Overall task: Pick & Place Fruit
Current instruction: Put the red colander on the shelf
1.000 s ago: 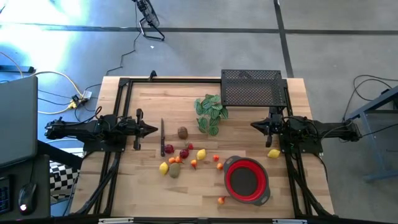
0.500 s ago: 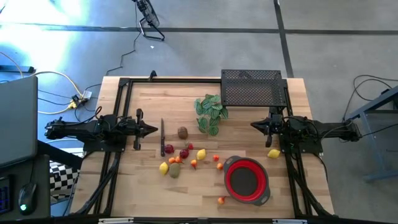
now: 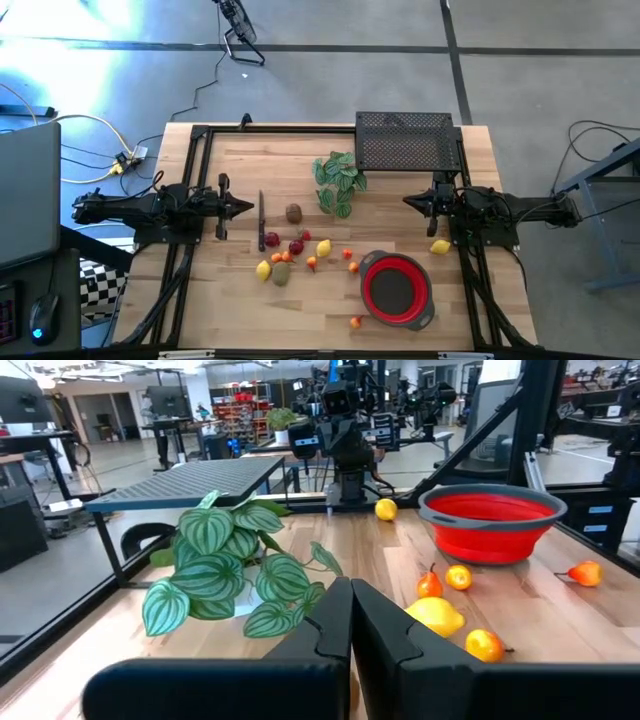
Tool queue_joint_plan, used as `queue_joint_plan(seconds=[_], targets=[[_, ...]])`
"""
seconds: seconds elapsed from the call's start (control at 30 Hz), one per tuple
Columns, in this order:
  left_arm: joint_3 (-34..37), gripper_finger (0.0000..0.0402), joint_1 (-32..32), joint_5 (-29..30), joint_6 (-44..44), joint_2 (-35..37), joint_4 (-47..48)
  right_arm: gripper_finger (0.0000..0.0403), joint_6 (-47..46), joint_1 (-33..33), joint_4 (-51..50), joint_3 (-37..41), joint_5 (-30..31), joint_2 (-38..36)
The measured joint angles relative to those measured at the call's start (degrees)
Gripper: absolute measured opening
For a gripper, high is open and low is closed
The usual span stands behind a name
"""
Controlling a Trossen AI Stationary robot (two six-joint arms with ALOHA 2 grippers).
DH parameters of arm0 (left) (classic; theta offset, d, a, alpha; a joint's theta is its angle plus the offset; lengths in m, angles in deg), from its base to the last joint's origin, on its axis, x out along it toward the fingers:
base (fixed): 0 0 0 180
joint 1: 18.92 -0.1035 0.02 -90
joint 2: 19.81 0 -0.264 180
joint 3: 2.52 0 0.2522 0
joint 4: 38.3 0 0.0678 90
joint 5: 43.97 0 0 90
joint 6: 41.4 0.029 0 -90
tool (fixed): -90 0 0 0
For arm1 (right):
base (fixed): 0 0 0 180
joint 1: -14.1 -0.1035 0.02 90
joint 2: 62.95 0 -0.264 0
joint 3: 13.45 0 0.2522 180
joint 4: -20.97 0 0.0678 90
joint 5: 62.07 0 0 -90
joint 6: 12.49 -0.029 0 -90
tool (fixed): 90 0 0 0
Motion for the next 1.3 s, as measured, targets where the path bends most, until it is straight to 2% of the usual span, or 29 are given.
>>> queue_joint_plan(seconds=[0.3,1.07,1.3], targets=[[0.0,0.0000,0.0,-0.2,-4.3,0.0,0.0,0.0003,0.0,0.0,0.0,0.0,0.0,0.0],[0.0,0.0000,0.0,-0.2,-4.4,0.0,0.1,0.0003,-0.2,0.0,0.4,0.0,0.0,0.0],[0.0,0.0000,0.0,-0.2,-4.4,0.0,0.1,0.0003,-0.4,0.0,5.6,0.0,0.0,0.0]])
